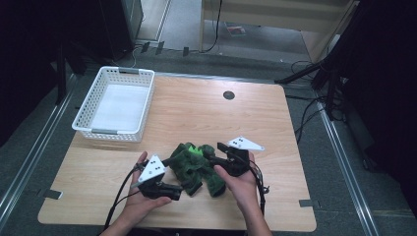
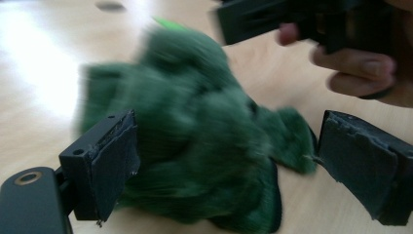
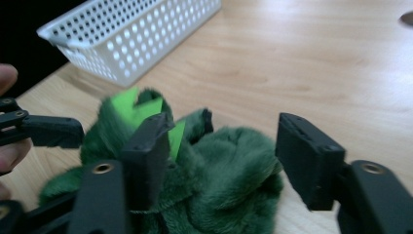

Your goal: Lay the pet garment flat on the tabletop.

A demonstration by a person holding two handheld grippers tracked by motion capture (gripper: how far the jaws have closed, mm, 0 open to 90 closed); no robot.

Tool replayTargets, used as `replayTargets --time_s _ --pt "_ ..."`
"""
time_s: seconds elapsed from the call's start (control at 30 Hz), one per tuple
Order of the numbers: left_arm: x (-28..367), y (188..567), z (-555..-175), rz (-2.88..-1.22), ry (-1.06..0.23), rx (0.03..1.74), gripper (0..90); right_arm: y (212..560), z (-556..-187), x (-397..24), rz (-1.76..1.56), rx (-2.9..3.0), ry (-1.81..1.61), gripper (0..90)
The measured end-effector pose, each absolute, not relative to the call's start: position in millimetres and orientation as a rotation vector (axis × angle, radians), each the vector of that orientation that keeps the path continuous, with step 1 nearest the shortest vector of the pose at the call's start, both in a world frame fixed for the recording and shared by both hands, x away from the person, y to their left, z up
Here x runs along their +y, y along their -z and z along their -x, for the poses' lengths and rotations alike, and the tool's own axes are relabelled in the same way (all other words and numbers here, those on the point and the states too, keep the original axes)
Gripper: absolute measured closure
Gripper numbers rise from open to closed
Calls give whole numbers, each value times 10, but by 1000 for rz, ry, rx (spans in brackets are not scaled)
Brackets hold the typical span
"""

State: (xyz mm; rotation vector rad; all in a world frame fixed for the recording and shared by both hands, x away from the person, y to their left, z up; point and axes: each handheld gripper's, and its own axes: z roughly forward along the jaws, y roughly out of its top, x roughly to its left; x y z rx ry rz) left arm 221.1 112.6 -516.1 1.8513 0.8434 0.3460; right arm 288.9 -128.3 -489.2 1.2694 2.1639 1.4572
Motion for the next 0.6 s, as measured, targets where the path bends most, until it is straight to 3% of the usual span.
replayTargets --time_s 0.07,0.17,0.2,0.3,0.4,0.5,0.6 --pt "1070 5198 -2220 -1897 -455 911 100 4970 -2893 -1230 -1278 2176 -1430 347" --pt "1224 5228 -2319 -1830 -443 1053 286 5057 -2891 -1197 -1304 2174 -1407 356" --pt "1318 5223 -2353 -1799 -434 1089 402 5067 -2890 -1206 -1296 2172 -1402 362" --pt "1599 5211 -2447 -1723 -372 1144 607 5071 -2893 -1242 -1298 2158 -1415 369" --pt "1792 5210 -2493 -1676 -344 1188 716 5079 -2902 -1249 -1280 2166 -1442 398" --pt "1843 5200 -2478 -1645 -285 1144 690 5131 -2901 -1184 -1241 2222 -1396 442" --pt "1728 5165 -2389 -1666 -263 1019 515 5192 -2895 -1110 -1212 2263 -1309 549"
